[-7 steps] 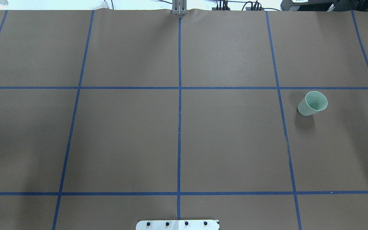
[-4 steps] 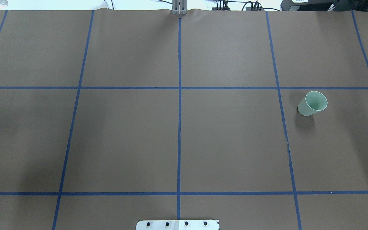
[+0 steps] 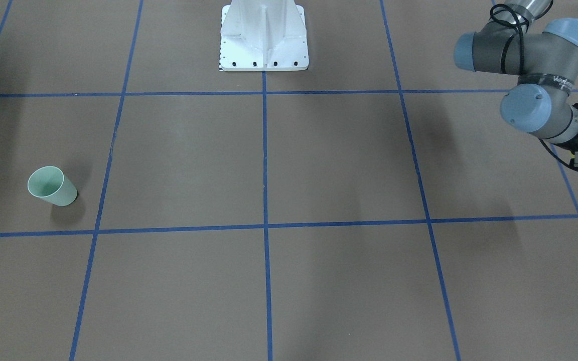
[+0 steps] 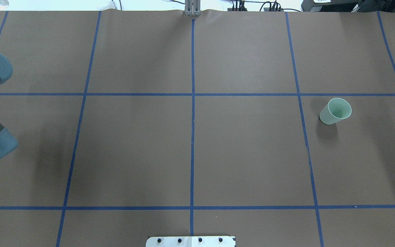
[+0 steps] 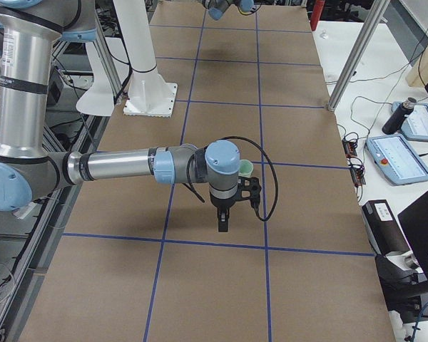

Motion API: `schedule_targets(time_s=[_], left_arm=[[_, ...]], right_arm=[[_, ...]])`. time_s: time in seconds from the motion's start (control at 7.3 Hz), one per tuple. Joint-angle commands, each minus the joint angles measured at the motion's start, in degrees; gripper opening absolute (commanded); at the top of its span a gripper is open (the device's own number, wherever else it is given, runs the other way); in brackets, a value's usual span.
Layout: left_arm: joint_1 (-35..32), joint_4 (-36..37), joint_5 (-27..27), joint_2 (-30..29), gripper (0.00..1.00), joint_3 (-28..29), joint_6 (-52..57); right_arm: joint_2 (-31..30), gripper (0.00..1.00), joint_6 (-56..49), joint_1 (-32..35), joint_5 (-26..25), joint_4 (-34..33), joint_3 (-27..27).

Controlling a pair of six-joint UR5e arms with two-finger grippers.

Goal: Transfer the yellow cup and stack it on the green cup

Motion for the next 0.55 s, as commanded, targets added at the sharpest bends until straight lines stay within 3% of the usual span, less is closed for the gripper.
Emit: schedule_targets(time_s=[0.0, 0.41], left_arm=[[1.4, -9.9, 0.2, -7.8, 0.45, -0.1, 4.9], [8.0, -31.4, 2.4, -12.8, 0.45, -0.2, 13.8]], right_arm=[[0.2, 1.00, 0.0, 0.0, -1.4, 0.4, 0.1], [0.4, 1.00, 0.1, -0.1, -0.5, 0.3, -0.1]])
